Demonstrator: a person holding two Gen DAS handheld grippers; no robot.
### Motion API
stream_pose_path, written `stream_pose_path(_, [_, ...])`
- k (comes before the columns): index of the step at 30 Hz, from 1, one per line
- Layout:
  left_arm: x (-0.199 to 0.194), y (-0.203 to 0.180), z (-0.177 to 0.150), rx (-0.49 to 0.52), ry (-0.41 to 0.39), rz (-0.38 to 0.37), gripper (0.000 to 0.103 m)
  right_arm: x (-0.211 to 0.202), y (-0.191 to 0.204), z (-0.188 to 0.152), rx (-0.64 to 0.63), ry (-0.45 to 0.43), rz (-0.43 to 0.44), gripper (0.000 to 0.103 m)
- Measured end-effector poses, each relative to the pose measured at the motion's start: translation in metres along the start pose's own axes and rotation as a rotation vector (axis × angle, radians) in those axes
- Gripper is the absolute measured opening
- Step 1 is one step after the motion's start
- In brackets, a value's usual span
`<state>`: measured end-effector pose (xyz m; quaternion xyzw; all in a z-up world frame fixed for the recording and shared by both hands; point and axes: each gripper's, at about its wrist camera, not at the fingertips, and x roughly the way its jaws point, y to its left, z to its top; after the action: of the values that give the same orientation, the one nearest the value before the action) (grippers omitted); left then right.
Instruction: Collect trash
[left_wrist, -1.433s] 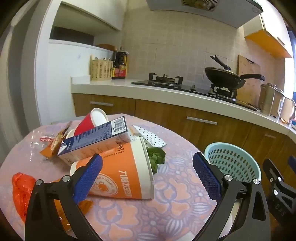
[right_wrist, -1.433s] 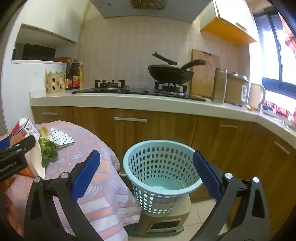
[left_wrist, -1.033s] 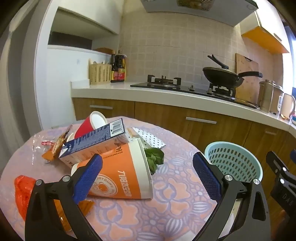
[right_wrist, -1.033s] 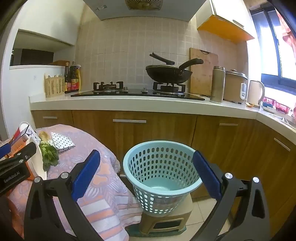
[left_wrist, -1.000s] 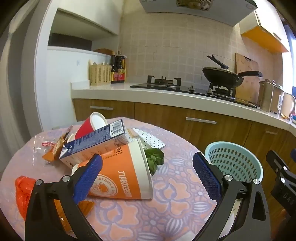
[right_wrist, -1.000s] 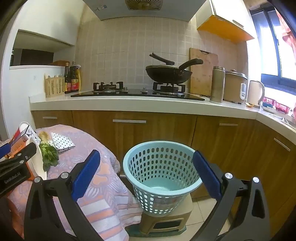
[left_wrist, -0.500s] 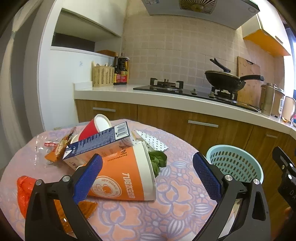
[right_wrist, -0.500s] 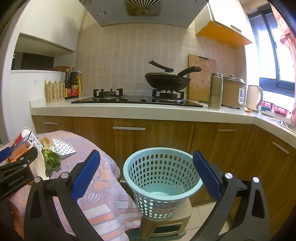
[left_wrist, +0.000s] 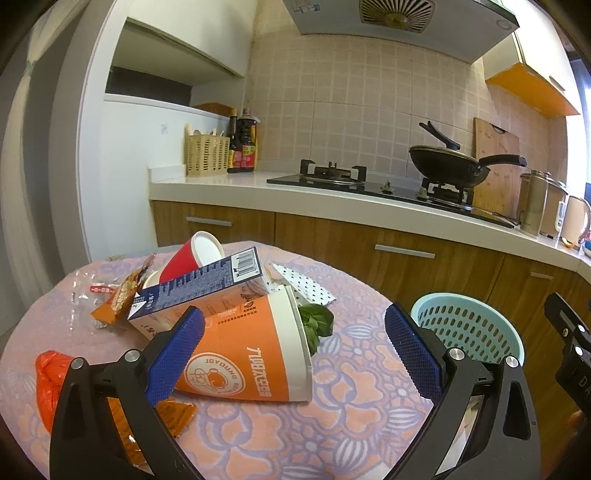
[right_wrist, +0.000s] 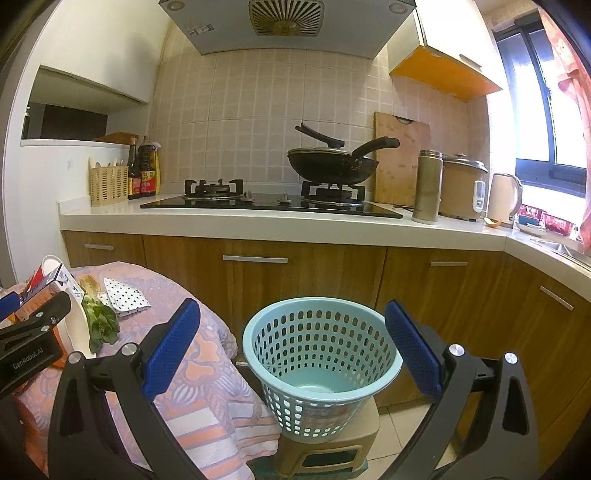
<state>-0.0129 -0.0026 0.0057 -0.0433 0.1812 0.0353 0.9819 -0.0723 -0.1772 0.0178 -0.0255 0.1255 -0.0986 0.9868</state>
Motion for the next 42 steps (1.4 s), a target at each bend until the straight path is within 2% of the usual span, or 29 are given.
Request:
stream_pose_path(23, [-0.0008,-0.0017,-0.0023,0.008,0.0,-0.003,0.095,0.002,-0.0028,-0.0003,0.012,0.008,-0.003,0.095])
stream_pose_path(27, [-0.001,-0.0031,-0.0027,0.016,0.0,-0.002,0.095,0.0016,0.0006,-0.0008,-0.006,0.003,-0.028,0.095])
stream_pose_path(42, [-0.0013,-0.0045,-0.0025,0.02,0.001,-0.004,0.095,0.0023,-0.0039,-0.0002,0.014,0.005,-0.008,0.095])
